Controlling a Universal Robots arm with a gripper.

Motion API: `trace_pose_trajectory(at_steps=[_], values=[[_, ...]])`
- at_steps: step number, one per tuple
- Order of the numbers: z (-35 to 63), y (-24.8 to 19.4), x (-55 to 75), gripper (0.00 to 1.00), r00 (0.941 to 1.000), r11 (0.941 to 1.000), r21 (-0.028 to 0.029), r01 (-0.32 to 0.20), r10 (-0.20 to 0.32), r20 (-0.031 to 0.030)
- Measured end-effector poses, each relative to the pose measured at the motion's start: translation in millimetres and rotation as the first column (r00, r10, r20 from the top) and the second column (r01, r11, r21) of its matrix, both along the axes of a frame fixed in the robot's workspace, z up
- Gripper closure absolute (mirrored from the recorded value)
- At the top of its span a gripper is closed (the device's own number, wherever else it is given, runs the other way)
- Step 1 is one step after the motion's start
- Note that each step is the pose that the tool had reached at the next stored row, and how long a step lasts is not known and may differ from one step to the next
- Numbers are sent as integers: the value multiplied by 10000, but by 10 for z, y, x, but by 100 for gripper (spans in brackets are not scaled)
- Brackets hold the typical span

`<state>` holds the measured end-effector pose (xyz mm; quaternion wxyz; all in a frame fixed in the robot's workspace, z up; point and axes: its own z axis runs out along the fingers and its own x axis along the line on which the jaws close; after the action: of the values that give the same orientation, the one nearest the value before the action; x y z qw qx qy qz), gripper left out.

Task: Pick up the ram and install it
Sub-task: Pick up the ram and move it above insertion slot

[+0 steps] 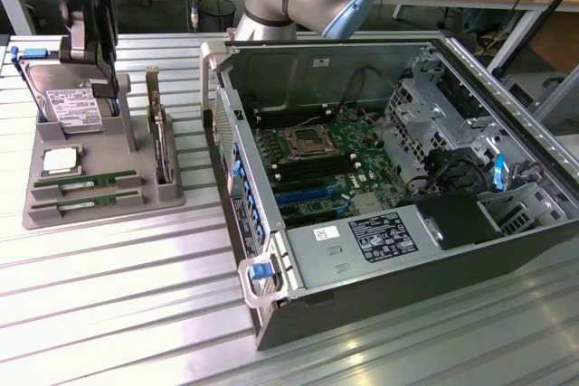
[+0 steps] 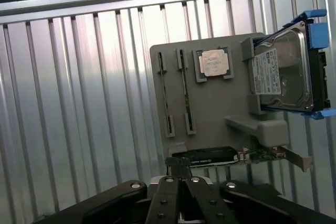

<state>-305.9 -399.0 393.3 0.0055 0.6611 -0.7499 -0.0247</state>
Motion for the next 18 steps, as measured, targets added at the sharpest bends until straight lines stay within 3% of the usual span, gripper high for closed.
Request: trace_pose_trajectory(at_steps=[8, 16, 17, 18], values=[[0, 0, 0, 89, 9978, 9978, 0, -665, 665, 0], [0, 0, 1, 89, 9976, 9976, 0, -689, 689, 0], [0, 0, 1, 89, 9976, 9976, 0, -689, 689, 0], [0, 0, 1, 76, 9976, 9976, 0, -689, 689, 0]])
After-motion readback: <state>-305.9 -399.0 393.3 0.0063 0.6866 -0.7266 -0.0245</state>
